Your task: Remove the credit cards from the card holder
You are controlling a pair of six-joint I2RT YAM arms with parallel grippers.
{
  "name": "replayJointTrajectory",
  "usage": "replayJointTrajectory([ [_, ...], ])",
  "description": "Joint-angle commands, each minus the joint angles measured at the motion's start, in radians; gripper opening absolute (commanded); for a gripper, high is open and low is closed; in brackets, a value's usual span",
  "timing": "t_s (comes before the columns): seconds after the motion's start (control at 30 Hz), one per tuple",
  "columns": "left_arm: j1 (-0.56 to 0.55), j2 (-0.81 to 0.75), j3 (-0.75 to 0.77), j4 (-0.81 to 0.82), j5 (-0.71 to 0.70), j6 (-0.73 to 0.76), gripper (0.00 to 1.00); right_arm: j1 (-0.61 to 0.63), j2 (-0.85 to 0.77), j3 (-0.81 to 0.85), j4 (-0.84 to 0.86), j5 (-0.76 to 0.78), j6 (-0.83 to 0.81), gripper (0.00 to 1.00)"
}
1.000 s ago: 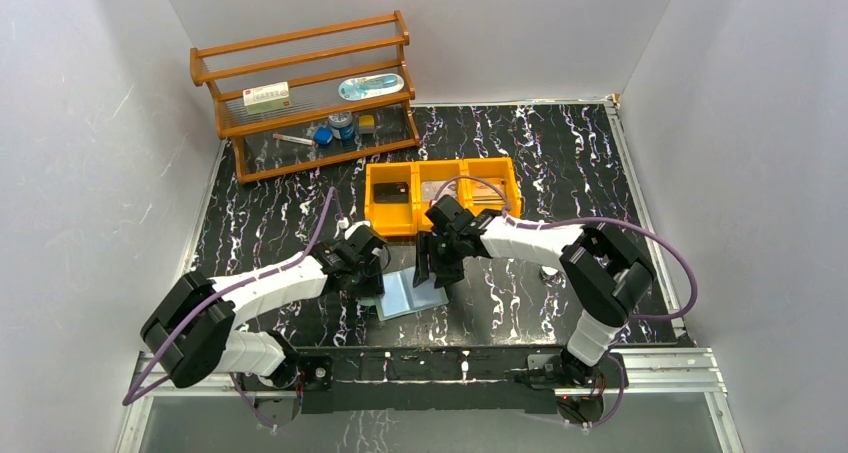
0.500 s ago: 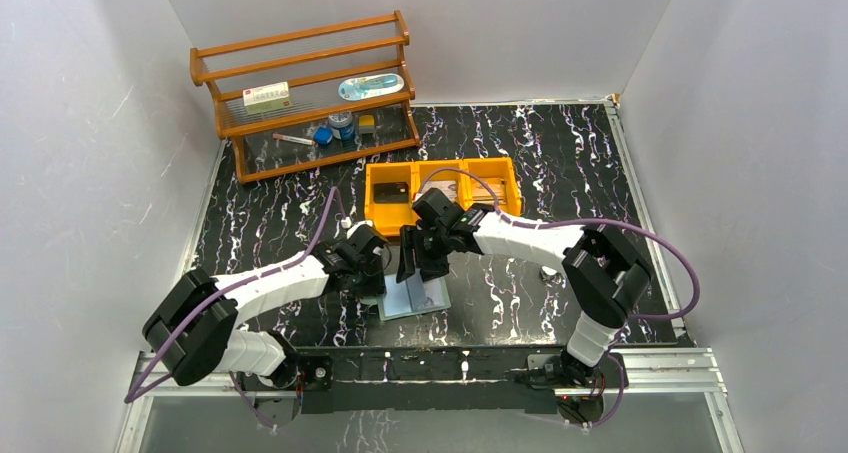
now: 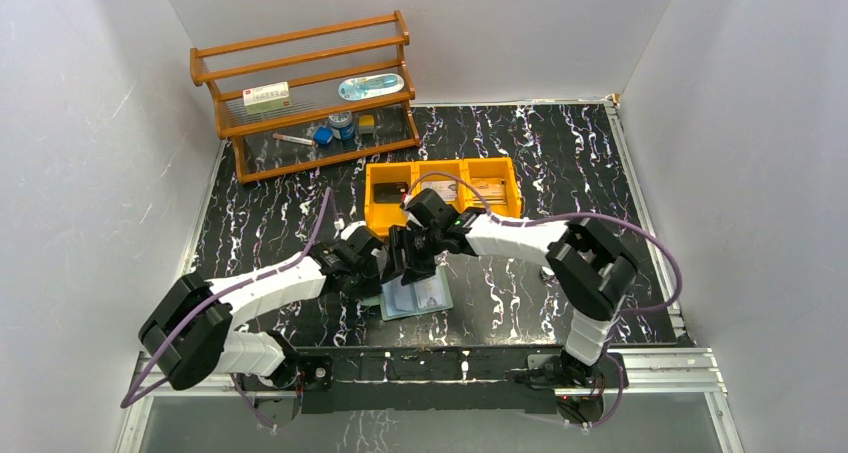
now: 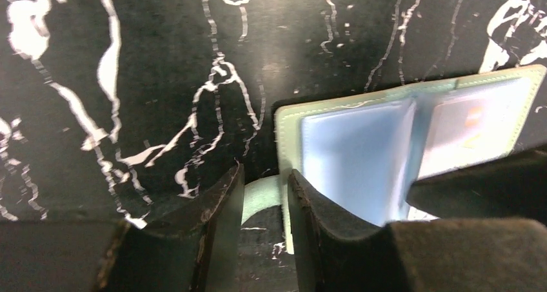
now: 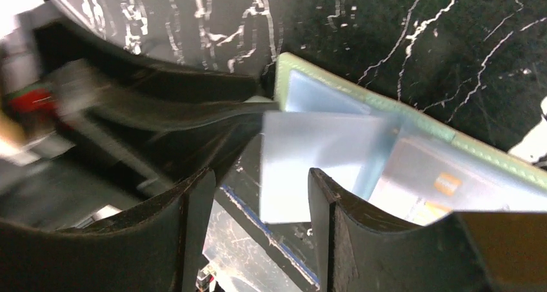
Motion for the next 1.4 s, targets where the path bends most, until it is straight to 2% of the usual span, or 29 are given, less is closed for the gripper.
replayJointTrajectory([
  [0.0, -0.001, -0.079, -0.002, -0.134, -0.119, -0.083, 0.31, 0.005, 0.079, -0.03, 0.091, -0.051, 0.034, 0.61],
  [0.17, 0.001, -0.195, -0.011, -0.235, -0.212, -0.146, 0.36, 0.006, 0.119, -0.054, 0.118, -0.058, 0.045, 0.54],
  [0.33, 0.004, -0.287, -0.013, -0.161, -0.161, -0.086, 0.41, 0.005, 0.064, -0.051, 0.096, -0.017, 0.033, 0.45],
  [0.4, 0.004, -0.288, 0.015, -0.129, -0.122, -0.05, 0.43, 0.004, 0.004, -0.053, 0.071, 0.027, 0.02, 0.48],
  [0.5, 0.004, -0.263, 0.062, -0.075, -0.052, 0.009, 0.5, 0.0, -0.098, -0.052, -0.024, 0.174, -0.003, 0.53],
  [0.63, 0.005, -0.197, 0.11, -0.009, 0.045, 0.044, 0.57, -0.049, -0.198, -0.129, -0.068, 0.284, 0.006, 0.56],
  [0.8, 0.005, -0.119, 0.105, 0.114, 0.203, 0.025, 0.59, -0.132, -0.283, -0.265, 0.011, 0.205, 0.008, 0.56],
  [0.93, 0.005, -0.057, 0.086, 0.194, 0.296, 0.0, 0.58, -0.137, -0.279, -0.285, 0.03, 0.136, 0.006, 0.55],
  [1.07, 0.005, -0.004, 0.08, 0.235, 0.343, -0.012, 0.56, -0.137, -0.248, -0.286, 0.034, 0.1, -0.007, 0.5],
  [1.37, 0.005, 0.08, 0.044, 0.281, 0.38, -0.041, 0.52, -0.134, -0.138, -0.279, -0.013, 0.097, -0.051, 0.47],
])
